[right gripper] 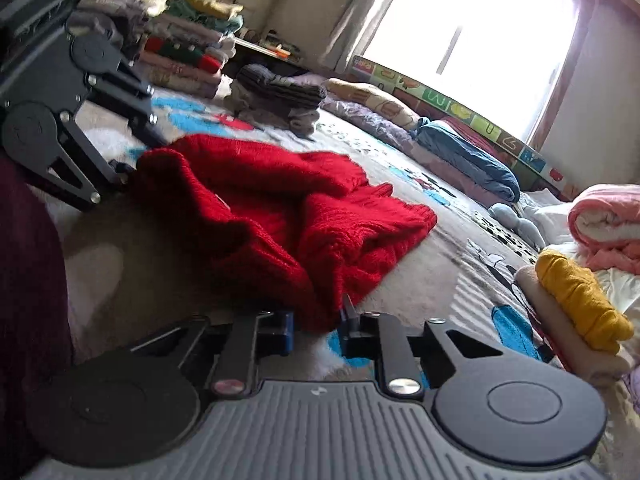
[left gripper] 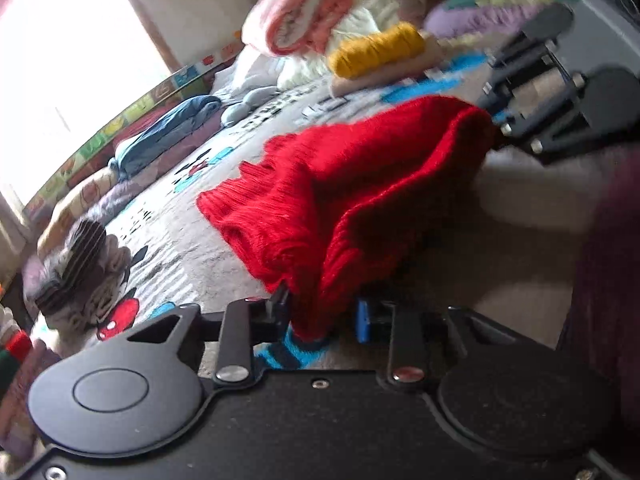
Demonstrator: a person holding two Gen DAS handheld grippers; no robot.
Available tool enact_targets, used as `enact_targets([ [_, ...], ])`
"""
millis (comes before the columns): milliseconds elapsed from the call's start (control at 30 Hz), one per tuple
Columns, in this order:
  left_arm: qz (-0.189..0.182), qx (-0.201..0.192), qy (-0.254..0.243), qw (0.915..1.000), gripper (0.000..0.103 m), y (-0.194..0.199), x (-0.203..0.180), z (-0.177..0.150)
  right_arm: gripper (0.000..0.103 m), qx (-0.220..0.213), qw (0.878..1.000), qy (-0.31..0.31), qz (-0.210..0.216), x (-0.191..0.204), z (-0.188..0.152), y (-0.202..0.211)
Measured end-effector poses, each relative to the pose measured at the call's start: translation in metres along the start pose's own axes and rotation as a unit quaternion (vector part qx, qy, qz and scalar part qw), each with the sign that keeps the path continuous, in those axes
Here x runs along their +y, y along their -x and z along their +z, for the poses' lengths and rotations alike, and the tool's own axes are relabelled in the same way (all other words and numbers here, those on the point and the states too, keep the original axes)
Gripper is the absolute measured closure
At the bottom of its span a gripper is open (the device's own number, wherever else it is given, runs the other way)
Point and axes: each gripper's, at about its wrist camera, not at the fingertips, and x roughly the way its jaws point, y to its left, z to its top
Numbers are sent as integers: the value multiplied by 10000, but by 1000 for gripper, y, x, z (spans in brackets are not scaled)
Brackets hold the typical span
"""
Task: Fold clothes
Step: 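Grasp the sweater edge with both grippers and lift it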
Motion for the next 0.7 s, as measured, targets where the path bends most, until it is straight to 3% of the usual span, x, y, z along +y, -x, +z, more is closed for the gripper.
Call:
enact_targets([
  [300,-75,-285,905,9955,76,12,43,45,83,-333,9988,-361,-30,-34,40,14],
  [700,-514,-494,1919,9788,76,-20,118,100,84,-476,9790,-1928,468,-128,95,-17],
])
